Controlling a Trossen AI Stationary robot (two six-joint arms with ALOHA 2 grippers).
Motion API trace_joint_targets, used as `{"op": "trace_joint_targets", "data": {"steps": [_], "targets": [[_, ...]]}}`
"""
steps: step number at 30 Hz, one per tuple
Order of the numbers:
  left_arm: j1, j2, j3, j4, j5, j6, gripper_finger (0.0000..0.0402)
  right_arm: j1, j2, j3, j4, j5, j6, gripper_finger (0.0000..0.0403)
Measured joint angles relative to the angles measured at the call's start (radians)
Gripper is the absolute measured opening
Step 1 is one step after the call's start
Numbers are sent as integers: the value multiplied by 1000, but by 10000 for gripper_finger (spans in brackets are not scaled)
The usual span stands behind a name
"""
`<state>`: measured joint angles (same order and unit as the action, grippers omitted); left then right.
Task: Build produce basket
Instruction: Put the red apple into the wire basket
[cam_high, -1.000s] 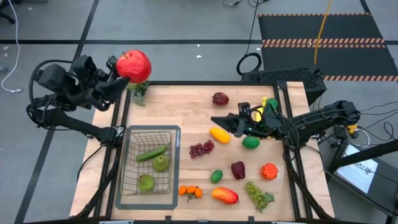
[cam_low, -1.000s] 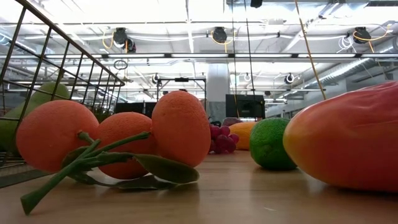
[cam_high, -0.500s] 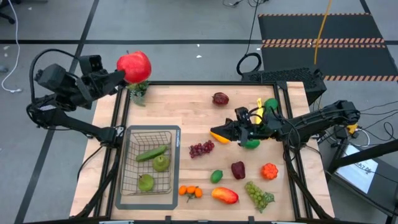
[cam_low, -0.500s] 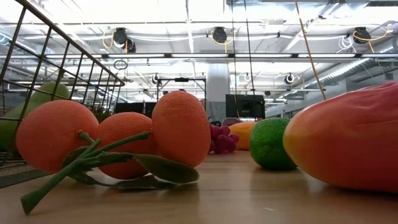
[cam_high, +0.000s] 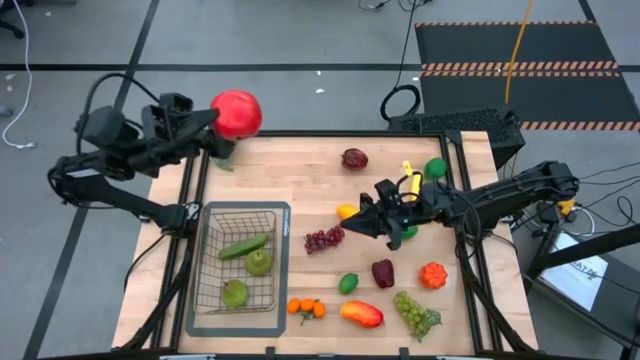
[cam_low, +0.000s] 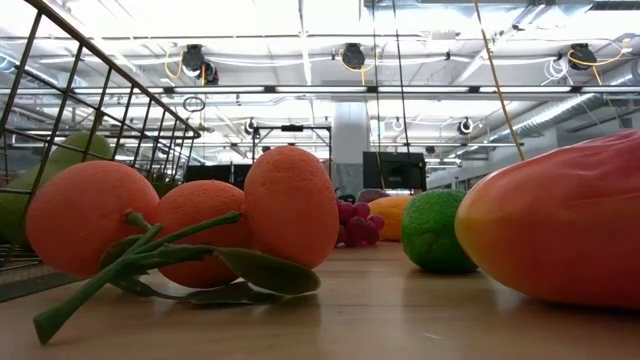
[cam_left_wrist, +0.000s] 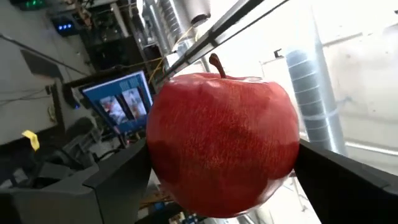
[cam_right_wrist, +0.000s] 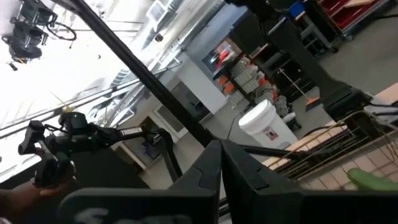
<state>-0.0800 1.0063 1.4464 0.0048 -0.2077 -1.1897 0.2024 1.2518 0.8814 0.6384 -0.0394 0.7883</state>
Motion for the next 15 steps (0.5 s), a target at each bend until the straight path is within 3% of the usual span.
{"op": "trace_joint_targets", "data": {"steps": [5,11,15], "targets": [[-1,24,0,19,10,53,367,1,0,-18,0,-17,-6,6],[-43,55,0,58,153,451,367,4,0,-22,1,-18,26,6],[-73,62,0,27,224,567,367,25,0,-22,1,-18,38,6]]}}
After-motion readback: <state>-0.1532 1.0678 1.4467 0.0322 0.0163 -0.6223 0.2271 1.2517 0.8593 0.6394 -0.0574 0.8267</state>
